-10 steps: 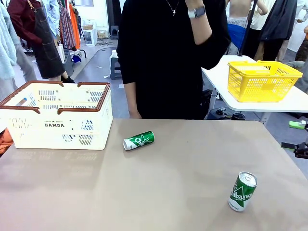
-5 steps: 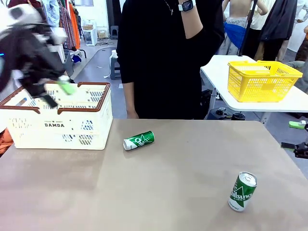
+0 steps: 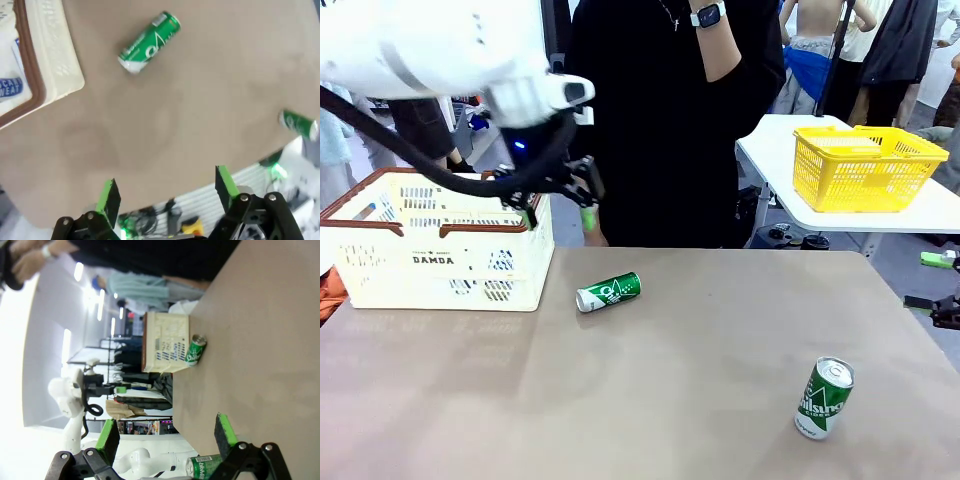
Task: Place the drinks into the Shopping basket.
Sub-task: Pick up one drink and place it into the Shopping basket.
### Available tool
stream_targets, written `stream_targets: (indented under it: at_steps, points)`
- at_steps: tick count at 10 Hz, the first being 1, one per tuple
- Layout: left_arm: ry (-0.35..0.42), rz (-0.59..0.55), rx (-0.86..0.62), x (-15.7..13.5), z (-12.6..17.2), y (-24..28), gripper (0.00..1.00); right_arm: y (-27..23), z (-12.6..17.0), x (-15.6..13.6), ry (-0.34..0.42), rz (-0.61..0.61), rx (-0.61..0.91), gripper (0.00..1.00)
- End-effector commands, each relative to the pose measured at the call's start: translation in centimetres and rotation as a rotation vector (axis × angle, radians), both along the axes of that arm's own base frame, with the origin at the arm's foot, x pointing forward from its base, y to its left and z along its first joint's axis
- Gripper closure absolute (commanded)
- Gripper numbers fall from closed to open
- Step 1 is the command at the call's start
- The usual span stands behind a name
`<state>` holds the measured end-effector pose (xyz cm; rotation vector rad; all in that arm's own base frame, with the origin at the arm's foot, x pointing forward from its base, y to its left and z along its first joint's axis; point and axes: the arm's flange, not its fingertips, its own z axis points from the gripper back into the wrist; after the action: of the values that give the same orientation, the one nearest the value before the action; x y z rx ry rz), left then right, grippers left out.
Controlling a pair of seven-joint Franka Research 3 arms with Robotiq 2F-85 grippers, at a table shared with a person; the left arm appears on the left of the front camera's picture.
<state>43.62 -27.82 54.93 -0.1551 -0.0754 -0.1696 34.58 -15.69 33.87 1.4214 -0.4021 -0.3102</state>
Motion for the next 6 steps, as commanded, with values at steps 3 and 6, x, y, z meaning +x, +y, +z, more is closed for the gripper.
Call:
stream_targets:
  at_steps: [3, 6]
  points:
    - [0.112, 0.227, 0.044, 7.8, -4.6, -4.9, 0.0, -0.1, 0.5, -0.1, 0.019, 0.01, 0.001, 0.0]
    - [0.085, 0.209, 0.035, 7.6, -6.8, -4.6, 0.0, -0.1, 0.5, -0.1, 0.019, 0.01, 0.001, 0.0]
